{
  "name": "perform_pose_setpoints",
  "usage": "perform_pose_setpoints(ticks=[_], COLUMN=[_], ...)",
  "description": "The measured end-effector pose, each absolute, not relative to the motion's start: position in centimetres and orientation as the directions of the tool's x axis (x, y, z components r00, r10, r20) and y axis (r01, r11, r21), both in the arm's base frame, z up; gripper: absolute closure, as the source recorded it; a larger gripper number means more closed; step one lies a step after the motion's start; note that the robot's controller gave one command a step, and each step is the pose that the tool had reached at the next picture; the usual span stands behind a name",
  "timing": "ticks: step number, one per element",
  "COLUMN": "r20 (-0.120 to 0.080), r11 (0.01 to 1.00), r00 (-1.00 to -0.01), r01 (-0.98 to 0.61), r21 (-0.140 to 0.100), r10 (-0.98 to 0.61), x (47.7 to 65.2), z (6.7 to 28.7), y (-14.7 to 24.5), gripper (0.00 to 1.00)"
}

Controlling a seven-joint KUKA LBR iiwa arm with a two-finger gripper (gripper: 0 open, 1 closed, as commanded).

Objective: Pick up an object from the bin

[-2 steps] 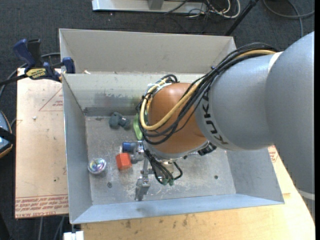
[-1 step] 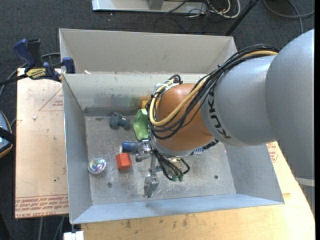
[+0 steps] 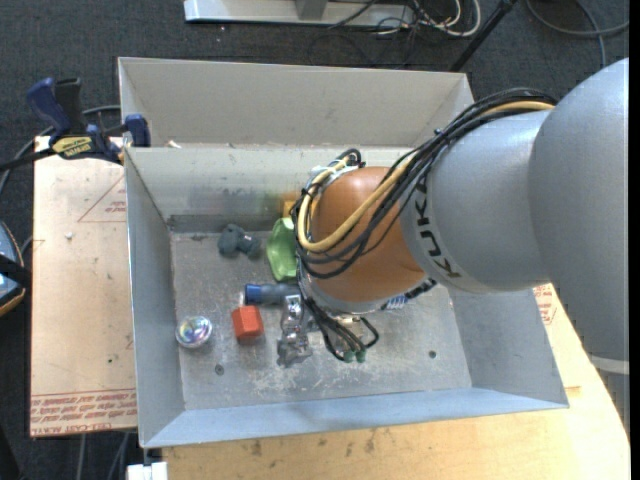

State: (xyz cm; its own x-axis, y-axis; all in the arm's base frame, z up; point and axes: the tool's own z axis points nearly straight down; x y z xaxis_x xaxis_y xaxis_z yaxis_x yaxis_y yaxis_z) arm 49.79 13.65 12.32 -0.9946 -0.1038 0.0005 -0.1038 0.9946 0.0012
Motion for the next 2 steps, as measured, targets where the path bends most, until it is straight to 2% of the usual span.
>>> perform_pose_setpoints(ticks=[1, 2], r20=[0.001, 0.002], r11=[0.995, 0.998], r00=[-0.995, -0.998], r01=[-0.104, 0.064], r21=[0.001, 0.002], r10=[-0.104, 0.064], x=[49.8, 58.8], z=[12.3, 7.2], y=[13.6, 15.0], gripper=[0.00, 0.00])
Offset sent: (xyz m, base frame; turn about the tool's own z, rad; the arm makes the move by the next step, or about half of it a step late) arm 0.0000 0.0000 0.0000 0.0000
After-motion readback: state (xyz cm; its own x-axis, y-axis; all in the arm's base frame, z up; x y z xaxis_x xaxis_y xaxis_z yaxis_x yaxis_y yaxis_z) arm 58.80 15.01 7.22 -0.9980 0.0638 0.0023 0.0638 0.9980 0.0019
